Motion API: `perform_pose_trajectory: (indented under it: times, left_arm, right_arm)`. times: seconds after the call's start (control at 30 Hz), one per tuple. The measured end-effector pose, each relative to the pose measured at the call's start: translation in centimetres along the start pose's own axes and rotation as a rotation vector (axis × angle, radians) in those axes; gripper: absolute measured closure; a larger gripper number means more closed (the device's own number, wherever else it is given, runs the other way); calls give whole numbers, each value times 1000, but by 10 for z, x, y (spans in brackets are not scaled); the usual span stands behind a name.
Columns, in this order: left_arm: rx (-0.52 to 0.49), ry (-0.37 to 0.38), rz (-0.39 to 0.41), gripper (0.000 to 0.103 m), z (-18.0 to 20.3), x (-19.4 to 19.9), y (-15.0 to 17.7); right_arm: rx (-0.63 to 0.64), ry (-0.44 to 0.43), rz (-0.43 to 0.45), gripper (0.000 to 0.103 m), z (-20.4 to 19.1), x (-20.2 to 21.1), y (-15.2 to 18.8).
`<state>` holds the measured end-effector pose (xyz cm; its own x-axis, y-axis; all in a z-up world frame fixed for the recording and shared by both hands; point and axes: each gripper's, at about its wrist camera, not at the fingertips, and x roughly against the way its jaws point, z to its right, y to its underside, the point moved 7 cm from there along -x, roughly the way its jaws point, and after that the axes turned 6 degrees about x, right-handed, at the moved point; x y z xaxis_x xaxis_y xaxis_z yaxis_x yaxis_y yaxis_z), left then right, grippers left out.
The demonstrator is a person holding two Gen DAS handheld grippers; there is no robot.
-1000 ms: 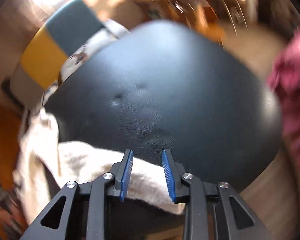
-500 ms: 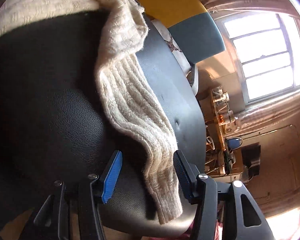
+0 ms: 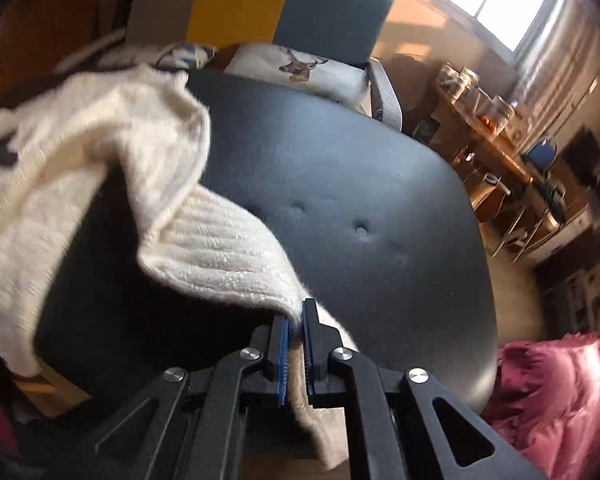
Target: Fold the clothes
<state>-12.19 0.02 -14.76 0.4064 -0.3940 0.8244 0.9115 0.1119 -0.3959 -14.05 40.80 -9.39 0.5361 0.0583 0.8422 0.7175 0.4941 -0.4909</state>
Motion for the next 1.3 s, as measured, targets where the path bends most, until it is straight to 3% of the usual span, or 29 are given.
perform_pose_trajectory:
  times: [0.1,0.17,0.23,0.27,0.33,0.37,0.4,0.53,0.6,0.67,0.7,0.73,0.8,0.87,0.97,1.0,1.13,1.3]
  left_arm:
    - [-9,19,19,43,2,3,-13]
    - [-1,24,23,43,2,1,-22]
    - [5,19,27,43,3,-2,-31]
    - [7,15,30,43,4,-3,-36]
    - [-7,14,41,43,8,-2,-43]
    - [-20,14,47,43,11,-1,-46]
    - [-32,12,49,43,14,-1,-49]
    - [-56,15,32,42,21,-10,-53]
    - [-54,26,20,42,26,-14,-50]
    - [-55,46,6,42,33,-17,-44]
    - [-61,51,3,42,38,-17,-41]
    - [-72,53,4,42,42,-16,-38]
    - [-86,61,-4,42,49,-15,-30]
    - [-103,65,-5,42,54,-12,-23]
    - [-120,68,0,42,56,-4,-13]
    - [-120,71,0,42,55,-1,-11]
    - [-101,70,-11,42,47,2,0]
    - [-79,62,-9,42,36,5,8]
  right_arm:
    - [-117,-50,21,101,26,35,-6]
    - [-206,-49,-9,101,53,28,-2]
    - [-262,8,-76,101,80,3,7]
    - [-300,5,-112,97,92,-10,11]
    - [-460,-152,-77,96,94,-23,23]
    - [-541,-233,-57,82,96,-29,28]
    - [-551,-251,-44,76,87,-28,35]
    - [-532,-316,-8,72,38,-21,59]
    - [-521,-322,-22,53,13,-22,72]
    - [-552,-340,9,45,-3,-22,79]
    - [-564,-350,26,30,-9,-23,79]
    - [-581,-365,45,26,-13,-25,78]
    - [-599,-357,70,25,-21,-31,74]
    - [-546,-265,14,26,-30,-45,73]
    - [-501,-184,-76,53,-41,-61,79]
    - [-498,-173,-79,54,-42,-63,81]
    - [-610,-343,-41,56,-40,-63,84]
    - [-516,-324,-97,54,-47,-66,77]
